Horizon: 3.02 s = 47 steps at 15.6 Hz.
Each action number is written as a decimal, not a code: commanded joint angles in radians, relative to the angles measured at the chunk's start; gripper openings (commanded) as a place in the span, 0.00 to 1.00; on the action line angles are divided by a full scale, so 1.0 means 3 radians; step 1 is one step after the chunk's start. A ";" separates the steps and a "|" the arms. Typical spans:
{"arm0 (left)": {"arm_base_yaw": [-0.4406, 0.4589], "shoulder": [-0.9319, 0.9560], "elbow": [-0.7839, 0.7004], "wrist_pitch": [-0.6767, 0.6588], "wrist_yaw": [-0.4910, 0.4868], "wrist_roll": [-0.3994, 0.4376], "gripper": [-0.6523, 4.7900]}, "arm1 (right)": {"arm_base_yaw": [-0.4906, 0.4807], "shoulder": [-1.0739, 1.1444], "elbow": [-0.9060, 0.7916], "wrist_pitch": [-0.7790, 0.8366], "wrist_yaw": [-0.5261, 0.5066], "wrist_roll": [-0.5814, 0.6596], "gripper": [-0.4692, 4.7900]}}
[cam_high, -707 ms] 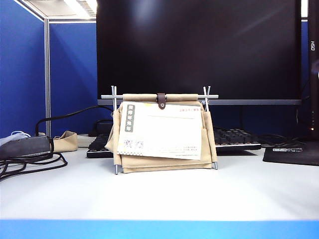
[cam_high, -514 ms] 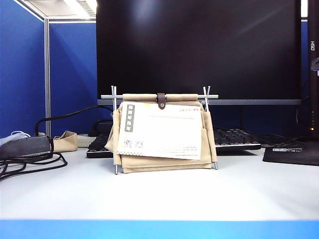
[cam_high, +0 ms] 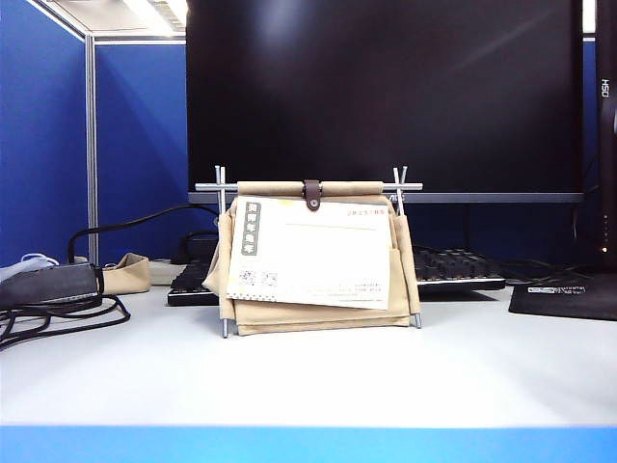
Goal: Turn one page of the calendar.
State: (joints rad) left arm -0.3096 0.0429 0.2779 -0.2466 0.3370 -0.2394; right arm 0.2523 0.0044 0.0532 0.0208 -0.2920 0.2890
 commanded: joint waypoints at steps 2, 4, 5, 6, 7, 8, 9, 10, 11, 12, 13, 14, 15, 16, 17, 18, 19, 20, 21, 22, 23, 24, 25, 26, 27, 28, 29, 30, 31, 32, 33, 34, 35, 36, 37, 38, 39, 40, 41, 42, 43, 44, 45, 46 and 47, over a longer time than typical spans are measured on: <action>0.0001 0.0647 0.0544 0.0080 0.0001 0.0312 0.18 | 0.0000 0.0238 0.0535 0.0351 0.0056 -0.0215 0.25; 0.0001 0.1064 0.0716 0.0097 -0.0014 0.0337 0.28 | -0.0001 0.0600 0.0877 0.0397 0.0093 -0.0421 0.25; 0.0001 0.1241 0.0734 0.0140 -0.0006 0.0337 0.31 | -0.0004 0.0813 0.1041 0.0397 0.0088 -0.0474 0.25; 0.0001 0.1418 0.0732 0.0202 0.0060 0.0346 0.40 | -0.0004 0.1081 0.1228 0.0393 0.0048 -0.0533 0.25; 0.0001 0.1667 0.0732 0.0306 0.0245 0.0362 0.56 | -0.0004 0.1470 0.1455 0.0384 -0.0112 -0.0556 0.25; 0.0001 0.1849 0.0732 0.0381 0.0343 0.0361 0.61 | -0.0008 0.1923 0.1714 0.0298 -0.0332 -0.0556 0.25; 0.0001 0.1963 0.0732 0.0415 0.0378 0.0362 0.63 | -0.0009 0.2327 0.1924 0.0203 -0.0561 -0.0554 0.25; 0.0001 0.2046 0.0732 0.0436 0.0375 0.0361 0.63 | -0.0034 0.2810 0.2166 0.0076 -0.0924 -0.0554 0.28; 0.0001 0.2078 0.0732 0.0429 0.0375 0.0361 0.63 | -0.0083 0.3304 0.2410 -0.0064 -0.1319 -0.0552 0.38; 0.0001 0.2076 0.0732 0.0430 0.0379 0.0362 0.63 | -0.0102 0.3719 0.2627 -0.0216 -0.1595 -0.0554 0.56; 0.0001 0.2071 0.0732 0.0429 0.0379 0.0362 0.63 | -0.0127 0.4149 0.2832 -0.0334 -0.1764 -0.0559 0.71; 0.0001 0.2071 0.0732 0.0429 0.0379 0.0362 0.63 | -0.0186 0.4504 0.2954 -0.0327 -0.1938 -0.0591 0.71; 0.0001 0.2071 0.0731 0.0429 0.0376 0.0367 0.63 | -0.0210 0.4905 0.3039 -0.0284 -0.2104 -0.0631 0.71; 0.0001 0.2071 0.0731 0.0417 0.0379 0.0366 0.63 | -0.0259 0.5090 0.3043 -0.0242 -0.2169 -0.0631 0.71; 0.0001 0.2071 0.0731 0.0404 0.0378 0.0369 0.63 | -0.0296 0.5263 0.3042 -0.0228 -0.2191 -0.0631 0.71; 0.0001 0.2071 0.0731 0.0390 0.0375 0.0375 0.63 | -0.0324 0.5402 0.3040 -0.0210 -0.2260 -0.0650 0.71; 0.0001 0.2071 0.0731 0.0379 0.0374 0.0378 0.63 | -0.0342 0.5506 0.3040 -0.0139 -0.2331 -0.0652 0.71; 0.0001 0.2071 0.0731 0.0379 0.0375 0.0378 0.63 | -0.0345 0.5571 0.3040 -0.0071 -0.2360 -0.0650 0.71; 0.0001 0.2071 0.0731 0.0379 0.0374 0.0375 0.63 | -0.0345 0.5631 0.3040 0.0009 -0.2396 -0.0631 0.71; 0.0001 0.2071 0.0731 0.0379 0.0374 0.0375 0.63 | -0.0345 0.5678 0.3042 0.0075 -0.2417 -0.0614 0.71; 0.0001 0.2071 0.0731 0.0379 0.0371 0.0375 0.63 | -0.0345 0.5720 0.3042 0.0131 -0.2415 -0.0612 0.71; 0.0001 0.2071 0.0731 0.0379 0.0371 0.0375 0.63 | -0.0345 0.5750 0.3042 0.0163 -0.2412 -0.0612 0.71; 0.0001 0.2071 0.0731 0.0378 0.0373 0.0374 0.63 | -0.0345 0.5796 0.3042 0.0224 -0.2413 -0.0603 0.71; 0.0001 0.2071 0.0731 0.0379 0.0373 0.0373 0.63 | -0.0345 0.5828 0.3042 0.0254 -0.2408 -0.0604 0.71; 0.0001 0.2071 0.0731 0.0379 0.0373 0.0373 0.63 | -0.0345 0.5886 0.3043 0.0313 -0.2402 -0.0600 0.71; 0.0001 0.2071 0.0731 0.0379 0.0371 0.0373 0.63 | -0.0343 0.5933 0.3043 0.0360 -0.2398 -0.0585 0.71; 0.0001 0.2071 0.0731 0.0380 0.0364 0.0373 0.63 | -0.0343 0.5993 0.3043 0.0434 -0.2399 -0.0532 0.71; 0.0001 0.2071 0.0731 0.0380 0.0362 0.0373 0.63 | -0.0343 0.6035 0.3043 0.0497 -0.2401 -0.0474 0.71; 0.0001 0.2071 0.0731 0.0379 0.0362 0.0373 0.63 | -0.0343 0.6097 0.3044 0.0601 -0.2398 -0.0415 0.71; 0.0001 0.2071 0.0731 0.0378 0.0364 0.0373 0.63 | -0.0343 0.6152 0.3063 0.0650 -0.2342 -0.0416 0.71; 0.0001 0.2071 0.0731 0.0379 0.0364 0.0373 0.63 | -0.0343 0.6181 0.3086 0.0651 -0.2285 -0.0416 0.71; 0.0001 0.2071 0.0731 0.0380 0.0364 0.0374 0.63 | -0.0343 0.6217 0.3122 0.0661 -0.2263 -0.0416 0.71; 0.0001 0.2071 0.0731 0.0379 0.0362 0.0374 0.63 | -0.0343 0.6233 0.3152 0.0660 -0.2260 -0.0416 0.71; 0.0001 0.2071 0.0731 0.0380 0.0362 0.0374 0.63 | -0.0342 0.6247 0.3182 0.0666 -0.2262 -0.0415 0.71; 0.0001 0.2071 0.0731 0.0380 0.0361 0.0374 0.63 | -0.0340 0.6251 0.3198 0.0671 -0.2261 -0.0415 0.71; 0.0001 0.2071 0.0731 0.0381 0.0360 0.0374 0.63 | -0.0334 0.6252 0.3209 0.0685 -0.2262 -0.0415 0.71; 0.0001 0.2071 0.0731 0.0383 0.0355 0.0374 0.63 | -0.0334 0.6254 0.3208 0.0699 -0.2262 -0.0413 0.71; 0.0001 0.2071 0.0731 0.0381 0.0296 0.0373 0.63 | -0.0333 0.6275 0.3208 0.0706 -0.2265 -0.0413 0.71; 0.0001 0.2071 0.0731 0.0383 0.0292 0.0374 0.63 | -0.0333 0.6306 0.3208 0.0706 -0.2280 -0.0411 0.71; 0.0001 0.2071 0.0731 0.0383 0.0287 0.0373 0.63 | -0.0332 0.6353 0.3208 0.0710 -0.2344 -0.0389 0.71; 0.0001 0.2071 0.0731 0.0381 0.0287 0.0373 0.63 | -0.0314 0.6433 0.3208 0.0720 -0.2411 -0.0360 0.70; 0.0001 0.2071 0.0731 0.0381 0.0287 0.0373 0.63 | -0.0291 0.6475 0.3208 0.0720 -0.2415 -0.0361 0.71; 0.0001 0.2071 0.0731 0.0380 0.0287 0.0371 0.63 | -0.0282 0.6502 0.3208 0.0729 -0.2415 -0.0361 0.71; 0.0001 0.2071 0.0731 0.0380 0.0287 0.0371 0.63 | -0.0249 0.6516 0.3208 0.0748 -0.2413 -0.0365 0.71; 0.0001 0.2071 0.0731 0.0380 0.0287 0.0371 0.63 | -0.0243 0.6514 0.3208 0.0790 -0.2429 -0.0362 0.71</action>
State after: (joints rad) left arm -0.3096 0.6655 0.4950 -0.1413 0.4236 -0.1303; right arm 0.1764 1.9625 1.0130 0.2241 -1.0107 0.1787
